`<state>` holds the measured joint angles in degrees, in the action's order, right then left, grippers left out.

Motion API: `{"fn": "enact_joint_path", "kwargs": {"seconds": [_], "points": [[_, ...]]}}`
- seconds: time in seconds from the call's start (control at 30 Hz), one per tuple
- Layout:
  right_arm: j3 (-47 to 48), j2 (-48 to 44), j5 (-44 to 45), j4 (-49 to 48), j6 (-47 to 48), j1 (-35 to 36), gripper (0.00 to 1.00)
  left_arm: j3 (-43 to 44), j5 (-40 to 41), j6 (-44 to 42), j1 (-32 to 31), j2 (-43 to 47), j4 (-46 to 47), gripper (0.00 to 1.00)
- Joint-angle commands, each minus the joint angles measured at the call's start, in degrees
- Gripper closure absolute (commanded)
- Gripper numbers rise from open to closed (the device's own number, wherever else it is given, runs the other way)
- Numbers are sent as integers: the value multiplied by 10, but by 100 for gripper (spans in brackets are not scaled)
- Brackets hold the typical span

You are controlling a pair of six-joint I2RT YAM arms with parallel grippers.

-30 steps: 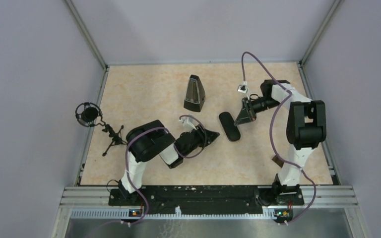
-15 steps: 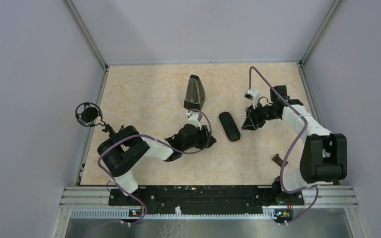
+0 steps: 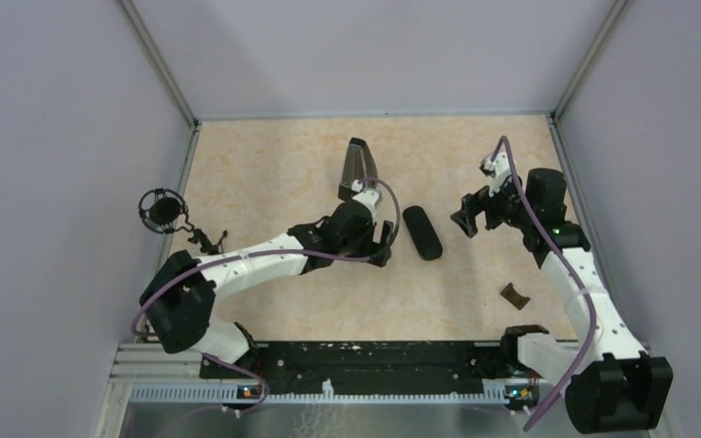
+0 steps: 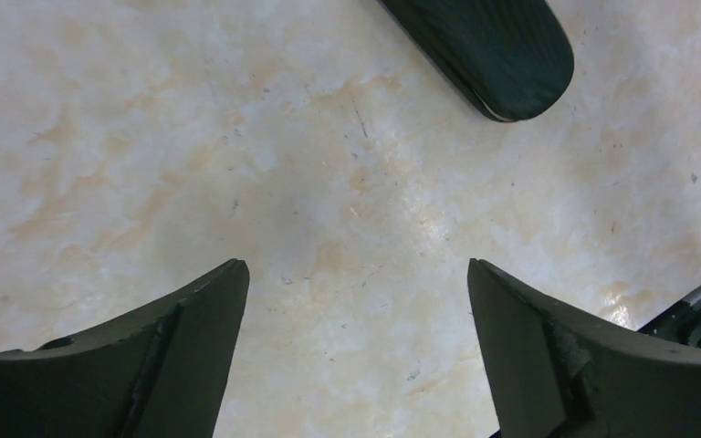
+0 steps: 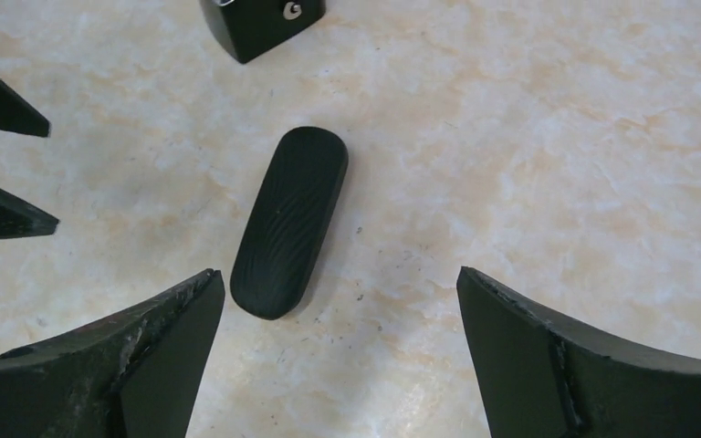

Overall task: Organize the sunglasses
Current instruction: Reset both arms

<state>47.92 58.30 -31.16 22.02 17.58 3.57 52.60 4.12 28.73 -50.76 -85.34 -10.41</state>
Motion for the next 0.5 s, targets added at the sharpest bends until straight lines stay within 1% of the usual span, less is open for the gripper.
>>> {"fn": "enact_joint_path", "kwargs": {"seconds": [0.0,0.07,0.13,0.17,0.2,0.27,0.33,0.43,0.47], "points": [[-37,-58,58,-108,-99,-2,1,59,77,-93,2,46,-118,1],[-50,-69,102,-129,-138,-3,1,64,92,-126,9,51,-122,1],[-54,-67,143,-136,-166,-2,1,45,103,-150,25,54,-94,1],[-54,-63,157,-137,-171,-2,1,24,91,-156,43,56,-66,1],[-54,-57,168,-136,-188,-3,1,1,61,-156,69,56,-37,1],[-55,-45,181,-134,-191,-2,1,7,4,-117,114,46,-46,1],[-55,-37,187,-132,-181,-2,1,21,-27,-112,126,35,-58,1],[-66,-35,180,-141,-178,-2,1,24,-32,-114,127,32,-62,1],[-67,-36,176,-141,-163,-2,1,24,-30,-114,127,33,-64,1]]}}
